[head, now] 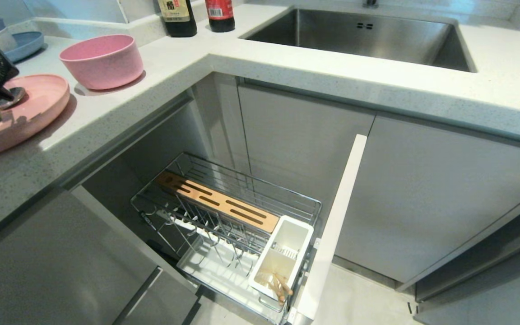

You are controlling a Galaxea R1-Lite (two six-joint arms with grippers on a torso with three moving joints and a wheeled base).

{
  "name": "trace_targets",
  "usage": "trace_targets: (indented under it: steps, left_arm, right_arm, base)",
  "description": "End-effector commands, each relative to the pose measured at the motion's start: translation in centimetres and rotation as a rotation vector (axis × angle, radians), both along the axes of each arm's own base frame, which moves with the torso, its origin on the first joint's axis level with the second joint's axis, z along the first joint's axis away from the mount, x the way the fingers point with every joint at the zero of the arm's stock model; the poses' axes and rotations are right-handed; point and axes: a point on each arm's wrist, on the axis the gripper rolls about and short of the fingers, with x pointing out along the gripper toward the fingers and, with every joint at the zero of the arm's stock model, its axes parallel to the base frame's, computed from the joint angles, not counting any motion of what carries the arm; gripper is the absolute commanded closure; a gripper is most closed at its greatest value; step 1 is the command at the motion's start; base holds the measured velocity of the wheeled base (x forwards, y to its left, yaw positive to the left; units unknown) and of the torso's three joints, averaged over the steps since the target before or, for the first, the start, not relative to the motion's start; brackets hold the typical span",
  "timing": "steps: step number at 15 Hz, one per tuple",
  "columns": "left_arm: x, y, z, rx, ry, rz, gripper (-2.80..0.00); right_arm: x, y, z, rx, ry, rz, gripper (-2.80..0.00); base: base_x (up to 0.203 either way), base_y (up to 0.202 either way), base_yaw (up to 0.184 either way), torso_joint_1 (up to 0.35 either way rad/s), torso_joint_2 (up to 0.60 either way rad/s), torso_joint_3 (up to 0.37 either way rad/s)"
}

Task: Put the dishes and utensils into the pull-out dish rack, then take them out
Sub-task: Pick up the chopsticks and place it in the cupboard

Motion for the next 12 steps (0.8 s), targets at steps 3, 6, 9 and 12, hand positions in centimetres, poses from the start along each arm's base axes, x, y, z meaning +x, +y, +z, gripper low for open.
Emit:
trace_targets:
  steps: [3,6,9,12]
  left_arm:
    - [-4.5,0.9,3.2,-0.055,-0.247,-0.01,0.0]
    - [-8.6,0.9,5.2,-0.14,-0.423,-0.151,0.0]
    - [-11.2,0.2,5.5,-0.225,-0.454,-0.402,0.0]
    - [-12.9,-0.4,5.0,-0.299,-0.42,-0.696,0.0]
  right_arm:
    - [0.0,0.0,0.0,0.0,0.001,0.0,0.0]
    - [0.0,0.0,0.0,0.0,0.002,0.0,0.0]
    - [0.0,0.0,0.0,0.0,0.001,0.0,0.0]
    - [0.0,0.0,0.0,0.0,0.002,0.001,0.0]
  base:
    - [0.0,0.0,0.0,0.0,0.0,0.0]
    - [0.0,0.0,0.0,0.0,0.0,0.0]
    - [0.0,0.0,0.0,0.0,0.0,0.0]
    - [0.0,0.0,0.0,0.0,0.0,0.0]
